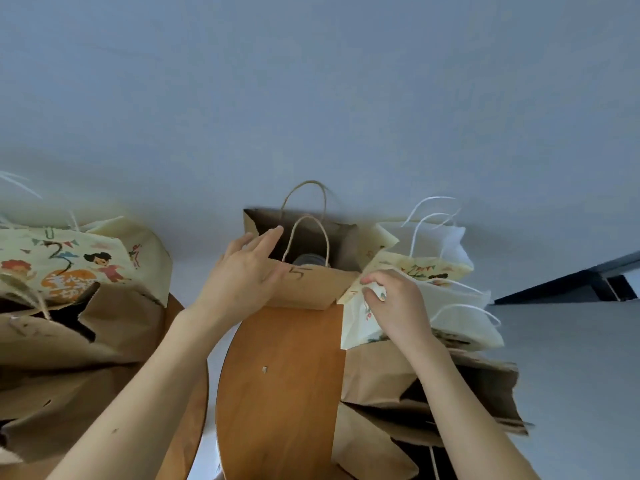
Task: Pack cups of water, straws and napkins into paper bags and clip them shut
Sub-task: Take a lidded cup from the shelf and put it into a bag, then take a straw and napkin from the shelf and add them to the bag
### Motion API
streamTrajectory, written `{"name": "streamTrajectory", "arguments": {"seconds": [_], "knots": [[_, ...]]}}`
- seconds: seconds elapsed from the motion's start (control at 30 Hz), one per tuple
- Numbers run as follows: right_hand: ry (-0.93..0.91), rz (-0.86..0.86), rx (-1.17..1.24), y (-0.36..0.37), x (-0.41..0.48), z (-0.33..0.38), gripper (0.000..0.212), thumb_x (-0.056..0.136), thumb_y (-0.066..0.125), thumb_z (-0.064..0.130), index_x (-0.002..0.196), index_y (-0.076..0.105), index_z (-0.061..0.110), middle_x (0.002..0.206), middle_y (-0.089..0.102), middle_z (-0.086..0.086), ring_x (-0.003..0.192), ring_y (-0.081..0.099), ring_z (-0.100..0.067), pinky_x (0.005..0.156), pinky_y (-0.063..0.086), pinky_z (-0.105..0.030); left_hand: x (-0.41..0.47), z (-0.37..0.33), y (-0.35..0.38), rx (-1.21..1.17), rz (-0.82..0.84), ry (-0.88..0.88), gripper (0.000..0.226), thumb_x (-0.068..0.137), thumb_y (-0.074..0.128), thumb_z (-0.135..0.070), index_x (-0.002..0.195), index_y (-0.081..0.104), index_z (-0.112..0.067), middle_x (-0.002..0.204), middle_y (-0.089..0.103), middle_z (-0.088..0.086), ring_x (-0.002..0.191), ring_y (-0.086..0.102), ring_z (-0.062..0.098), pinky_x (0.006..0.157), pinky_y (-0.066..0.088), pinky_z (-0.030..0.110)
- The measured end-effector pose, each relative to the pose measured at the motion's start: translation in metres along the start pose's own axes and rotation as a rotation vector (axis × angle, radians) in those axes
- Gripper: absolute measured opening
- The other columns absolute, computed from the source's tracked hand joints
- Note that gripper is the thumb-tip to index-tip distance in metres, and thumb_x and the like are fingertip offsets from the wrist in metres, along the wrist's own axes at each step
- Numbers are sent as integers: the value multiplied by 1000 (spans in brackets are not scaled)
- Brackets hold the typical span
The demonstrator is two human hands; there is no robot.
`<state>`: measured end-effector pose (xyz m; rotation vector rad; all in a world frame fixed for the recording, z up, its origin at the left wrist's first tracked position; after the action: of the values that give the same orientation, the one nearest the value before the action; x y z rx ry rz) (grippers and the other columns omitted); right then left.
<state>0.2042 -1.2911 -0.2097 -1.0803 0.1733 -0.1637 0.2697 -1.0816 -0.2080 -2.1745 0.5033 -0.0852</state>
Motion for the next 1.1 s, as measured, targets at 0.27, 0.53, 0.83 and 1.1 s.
{"name": "streamTrajectory", "arguments": {"seconds": [0.27,0.53,0.83,1.1], "knots": [[-238,-22,121,-33,-110,48,16,91,57,20,104,66,18,107,63,5,87,49,-2,66,33,1,-150,-51,-16,48,-224,50,50,95,47,-33,142,33,-27,137,49,-2,124,42,20,96,39,36],[-573,193,204,-7,-217,169,15,91,57,24,102,66,18,99,66,7,93,58,-9,78,46,-19,-334,-6,-64,99,-489,-200,47,91,55,-28,137,43,-24,126,56,1,118,47,22,95,40,36],[-959,474,157,97,-365,382,13,91,56,28,100,65,25,91,60,13,85,54,-3,66,36,0,-565,106,-141,85,-779,-598,44,91,54,-26,135,45,-26,117,57,-4,114,48,21,94,36,29],[-1182,631,347,206,-513,569,14,87,61,18,98,68,18,96,69,2,88,63,-11,81,48,-26,-773,215,-206,98,-993,-841,40,92,54,-23,132,49,-23,132,54,-6,125,44,17,103,33,30]]}}
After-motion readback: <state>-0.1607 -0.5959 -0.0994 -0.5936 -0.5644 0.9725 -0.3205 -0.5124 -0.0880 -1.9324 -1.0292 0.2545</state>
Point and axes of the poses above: each hand's wrist, its own x-axis towards the middle knuckle, its own y-axis out of the palm, z = x × y, the point moved 6 cm from there along x, towards the middle knuckle
